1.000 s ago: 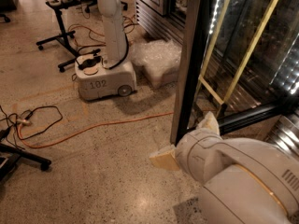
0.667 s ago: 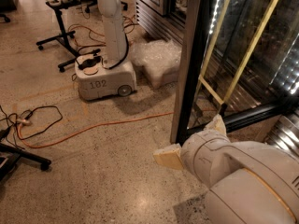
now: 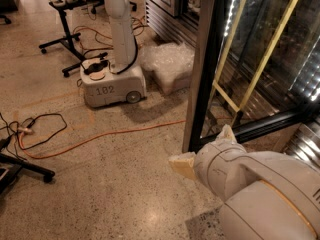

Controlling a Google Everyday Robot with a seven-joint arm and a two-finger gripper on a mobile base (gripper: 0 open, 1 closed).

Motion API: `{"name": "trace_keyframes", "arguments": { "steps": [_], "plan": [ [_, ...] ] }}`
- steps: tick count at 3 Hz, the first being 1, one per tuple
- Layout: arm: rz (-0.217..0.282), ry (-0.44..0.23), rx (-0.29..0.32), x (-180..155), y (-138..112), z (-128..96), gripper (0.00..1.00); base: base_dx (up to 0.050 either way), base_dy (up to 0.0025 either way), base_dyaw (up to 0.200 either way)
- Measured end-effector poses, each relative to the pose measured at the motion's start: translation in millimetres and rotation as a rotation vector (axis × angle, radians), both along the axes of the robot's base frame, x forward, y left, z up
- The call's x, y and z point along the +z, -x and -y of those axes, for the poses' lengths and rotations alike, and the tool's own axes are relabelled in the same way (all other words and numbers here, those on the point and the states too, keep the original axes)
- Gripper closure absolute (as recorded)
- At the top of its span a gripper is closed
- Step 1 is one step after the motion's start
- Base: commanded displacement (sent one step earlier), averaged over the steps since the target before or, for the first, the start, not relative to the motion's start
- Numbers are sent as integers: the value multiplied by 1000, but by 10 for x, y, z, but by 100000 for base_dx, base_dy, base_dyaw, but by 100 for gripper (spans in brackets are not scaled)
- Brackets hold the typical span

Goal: Close left fridge door

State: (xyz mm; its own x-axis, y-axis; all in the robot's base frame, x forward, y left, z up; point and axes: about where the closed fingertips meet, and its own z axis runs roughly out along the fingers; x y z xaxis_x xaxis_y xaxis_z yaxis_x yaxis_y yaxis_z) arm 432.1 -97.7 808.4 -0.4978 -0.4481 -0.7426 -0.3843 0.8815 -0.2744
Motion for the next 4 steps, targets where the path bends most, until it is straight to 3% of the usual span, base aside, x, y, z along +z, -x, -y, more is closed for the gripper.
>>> {"name": "trace_keyframes", "arguments": {
  "steps": [1, 3, 4],
  "plan": [
    [0, 0, 0, 0, 0, -1, 42, 0, 0, 0],
    [11, -137, -68, 162, -57, -325, 89, 0, 0, 0],
    [15, -139, -124, 266, -227, -663, 100, 0, 0, 0]
  ]
}}
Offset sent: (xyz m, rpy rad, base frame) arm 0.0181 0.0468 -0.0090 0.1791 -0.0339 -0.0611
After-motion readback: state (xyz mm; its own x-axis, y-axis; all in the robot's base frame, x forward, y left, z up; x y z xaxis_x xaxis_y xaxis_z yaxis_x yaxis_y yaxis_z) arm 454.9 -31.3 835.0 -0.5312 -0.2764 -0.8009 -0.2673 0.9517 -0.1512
